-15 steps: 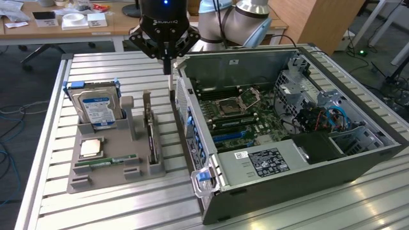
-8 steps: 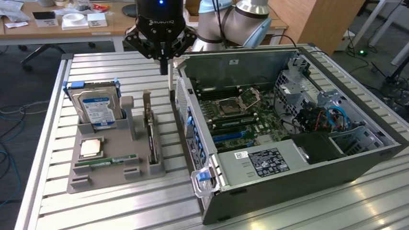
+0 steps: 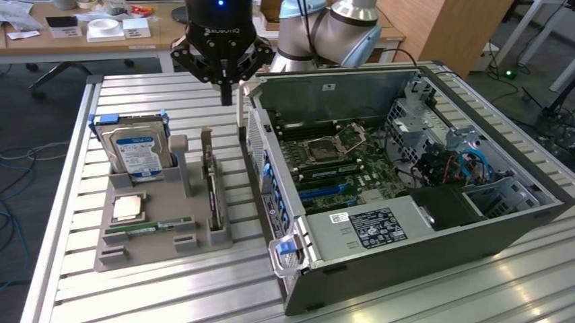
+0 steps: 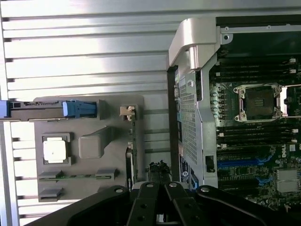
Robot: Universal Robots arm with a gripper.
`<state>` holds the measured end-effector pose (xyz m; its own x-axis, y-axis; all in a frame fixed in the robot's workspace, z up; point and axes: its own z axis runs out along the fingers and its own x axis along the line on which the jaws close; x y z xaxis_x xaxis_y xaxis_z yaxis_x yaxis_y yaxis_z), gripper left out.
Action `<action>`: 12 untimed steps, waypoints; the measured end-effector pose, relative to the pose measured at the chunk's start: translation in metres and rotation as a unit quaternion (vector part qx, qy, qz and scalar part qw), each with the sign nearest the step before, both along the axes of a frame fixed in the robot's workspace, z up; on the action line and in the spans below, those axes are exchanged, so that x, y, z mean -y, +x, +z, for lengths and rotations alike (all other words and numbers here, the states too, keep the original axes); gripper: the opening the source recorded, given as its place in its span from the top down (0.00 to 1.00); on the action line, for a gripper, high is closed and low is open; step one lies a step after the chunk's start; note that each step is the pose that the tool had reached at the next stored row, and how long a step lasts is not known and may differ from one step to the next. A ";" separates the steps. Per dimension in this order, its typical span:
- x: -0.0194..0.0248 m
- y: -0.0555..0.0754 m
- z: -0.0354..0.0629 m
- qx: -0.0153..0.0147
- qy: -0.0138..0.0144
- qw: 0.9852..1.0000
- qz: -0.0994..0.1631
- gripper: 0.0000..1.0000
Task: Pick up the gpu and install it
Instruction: 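Reach for the gpu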
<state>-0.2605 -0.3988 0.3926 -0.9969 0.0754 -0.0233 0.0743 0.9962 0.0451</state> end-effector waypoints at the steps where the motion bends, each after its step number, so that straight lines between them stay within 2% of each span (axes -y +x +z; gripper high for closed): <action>1: 0.0000 -0.002 0.0000 0.000 0.000 1.000 0.000 0.89; 12: 0.0000 -0.020 -0.0002 0.000 0.000 1.000 0.000 0.89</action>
